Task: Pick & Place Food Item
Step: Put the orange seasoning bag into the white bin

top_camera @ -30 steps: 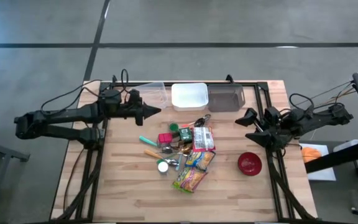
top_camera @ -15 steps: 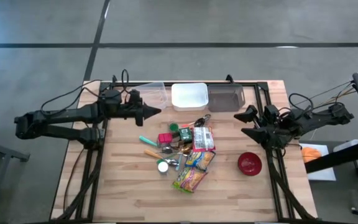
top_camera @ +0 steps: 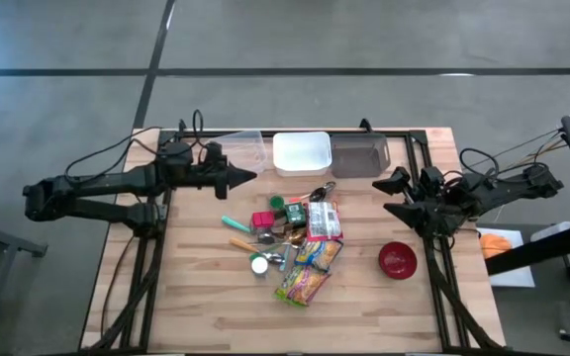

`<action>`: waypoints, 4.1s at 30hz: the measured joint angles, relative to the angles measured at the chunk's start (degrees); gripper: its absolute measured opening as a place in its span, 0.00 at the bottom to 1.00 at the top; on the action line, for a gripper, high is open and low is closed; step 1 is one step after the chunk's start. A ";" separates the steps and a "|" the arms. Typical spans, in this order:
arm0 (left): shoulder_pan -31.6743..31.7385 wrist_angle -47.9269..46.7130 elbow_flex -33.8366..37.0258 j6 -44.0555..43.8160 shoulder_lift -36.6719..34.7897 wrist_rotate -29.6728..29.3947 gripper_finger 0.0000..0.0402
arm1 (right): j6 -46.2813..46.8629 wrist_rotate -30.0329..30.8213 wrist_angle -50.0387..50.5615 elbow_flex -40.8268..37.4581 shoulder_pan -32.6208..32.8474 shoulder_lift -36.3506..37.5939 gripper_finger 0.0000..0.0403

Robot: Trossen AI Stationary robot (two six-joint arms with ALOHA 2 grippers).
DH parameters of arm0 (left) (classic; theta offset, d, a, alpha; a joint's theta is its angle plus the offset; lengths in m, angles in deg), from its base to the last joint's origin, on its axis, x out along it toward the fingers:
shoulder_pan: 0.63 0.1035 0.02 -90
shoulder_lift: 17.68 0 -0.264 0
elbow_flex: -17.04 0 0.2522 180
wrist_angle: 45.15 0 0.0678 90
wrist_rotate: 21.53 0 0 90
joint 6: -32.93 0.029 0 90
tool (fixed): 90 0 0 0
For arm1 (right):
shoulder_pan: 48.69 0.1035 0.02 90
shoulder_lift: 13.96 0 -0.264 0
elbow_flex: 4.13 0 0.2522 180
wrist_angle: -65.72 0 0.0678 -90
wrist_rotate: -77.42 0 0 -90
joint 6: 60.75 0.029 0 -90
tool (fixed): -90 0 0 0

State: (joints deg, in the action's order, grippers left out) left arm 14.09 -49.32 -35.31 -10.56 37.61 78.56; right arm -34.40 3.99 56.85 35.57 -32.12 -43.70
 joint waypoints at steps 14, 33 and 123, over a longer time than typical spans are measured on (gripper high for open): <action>0.26 -0.04 -0.15 -3.06 2.25 -0.29 0.01 | 0.03 0.01 0.01 0.00 0.00 0.00 0.91; -9.97 -35.37 -22.97 34.84 18.36 2.16 0.57 | 0.24 0.07 0.00 0.00 -0.01 0.00 0.91; -15.46 -48.65 -45.77 44.95 43.30 -13.57 0.00 | 3.48 -0.02 1.30 -0.11 0.01 -0.04 0.91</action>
State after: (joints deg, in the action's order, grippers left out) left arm -1.37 -97.98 -81.08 34.40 80.90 64.99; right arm -30.92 3.97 58.16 35.46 -32.11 -43.74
